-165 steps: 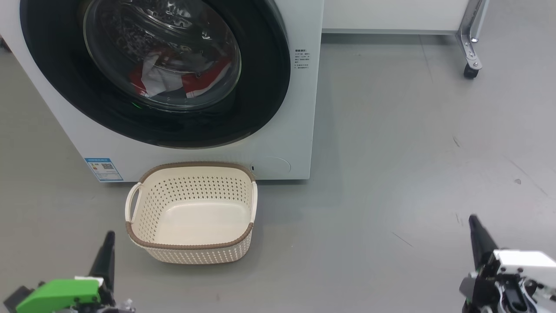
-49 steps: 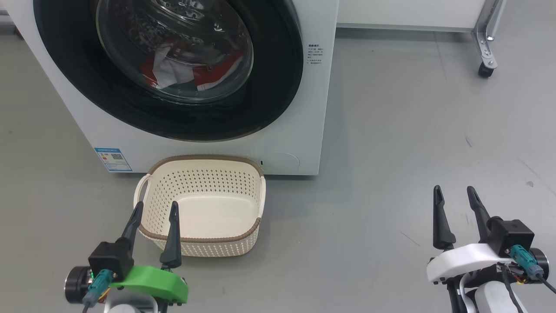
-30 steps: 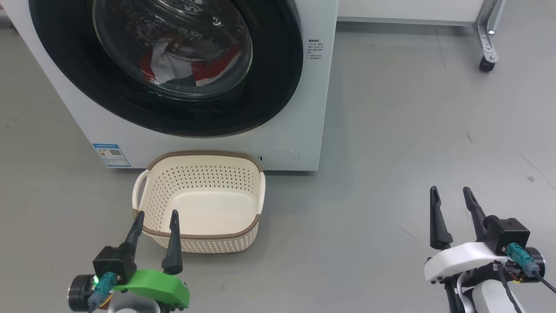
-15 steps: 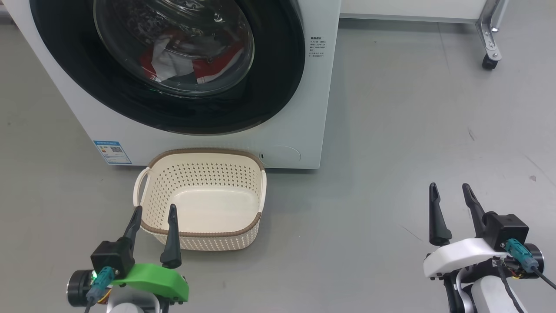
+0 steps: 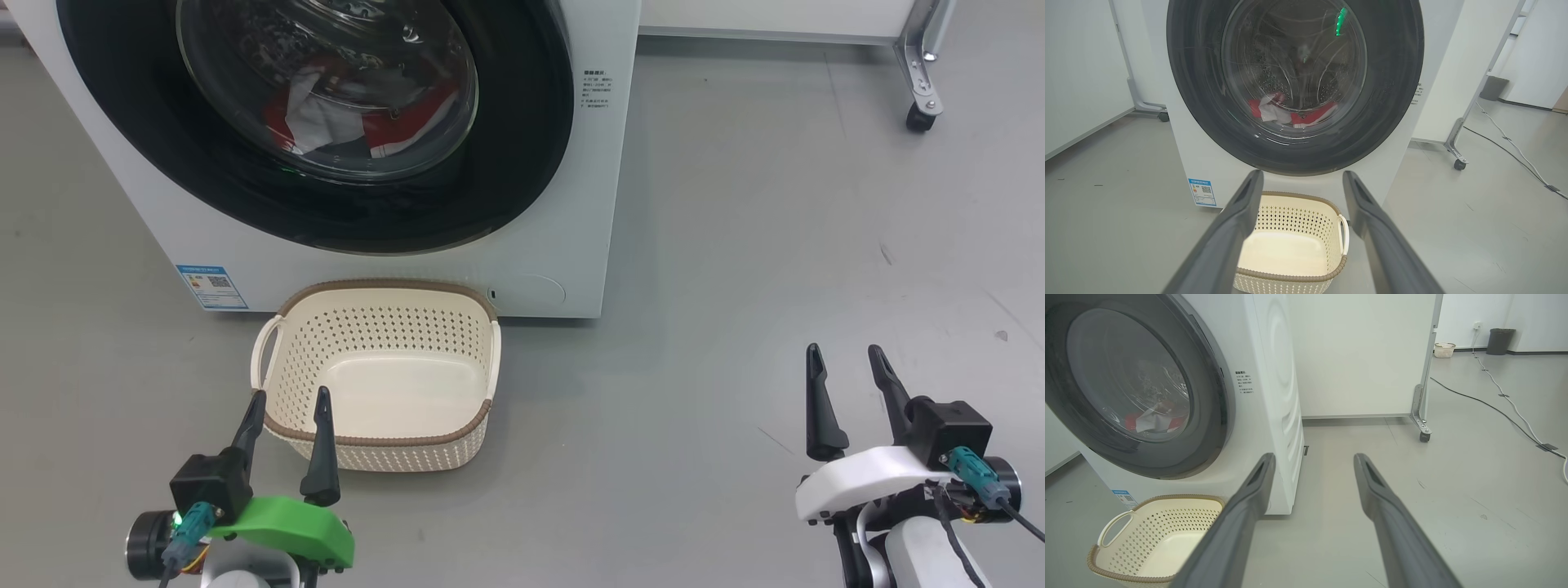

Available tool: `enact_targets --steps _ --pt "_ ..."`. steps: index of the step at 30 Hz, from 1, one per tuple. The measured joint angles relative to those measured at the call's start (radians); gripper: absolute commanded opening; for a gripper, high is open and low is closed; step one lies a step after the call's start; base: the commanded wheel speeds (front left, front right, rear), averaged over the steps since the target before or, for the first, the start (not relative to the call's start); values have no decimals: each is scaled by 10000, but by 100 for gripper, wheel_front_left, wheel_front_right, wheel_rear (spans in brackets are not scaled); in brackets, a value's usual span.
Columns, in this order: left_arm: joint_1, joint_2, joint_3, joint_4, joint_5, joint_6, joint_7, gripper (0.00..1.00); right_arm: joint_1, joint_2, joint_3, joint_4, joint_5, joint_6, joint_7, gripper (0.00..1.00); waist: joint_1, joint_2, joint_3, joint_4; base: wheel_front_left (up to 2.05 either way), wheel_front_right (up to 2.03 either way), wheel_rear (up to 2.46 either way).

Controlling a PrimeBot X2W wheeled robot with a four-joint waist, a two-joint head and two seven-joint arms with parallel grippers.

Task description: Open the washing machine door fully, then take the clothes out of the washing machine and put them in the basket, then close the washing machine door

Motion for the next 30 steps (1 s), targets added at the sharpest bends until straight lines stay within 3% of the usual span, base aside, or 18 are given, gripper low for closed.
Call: enact_targets --steps 18,19,21,30 --pt "-115 0 -102 -96 -58 2 0 100 -244 -128 -90 -184 4 29 -6 98 1 0 173 67 0 0 0" --pt "-146 0 -123 -130 -65 2 0 100 -282 -174 -81 -224 -12 46 -13 62 0 0 215 78 0 0 0" --pt "-235 0 -140 -247 -81 2 0 100 -384 -288 -82 -309 -19 107 -15 0 0 0 313 104 0 0 0" --pt "-604 -2 -305 -732 -224 2 0 100 -1375 -472 -54 -767 497 692 349 0 0 0 1048 264 0 0 0"
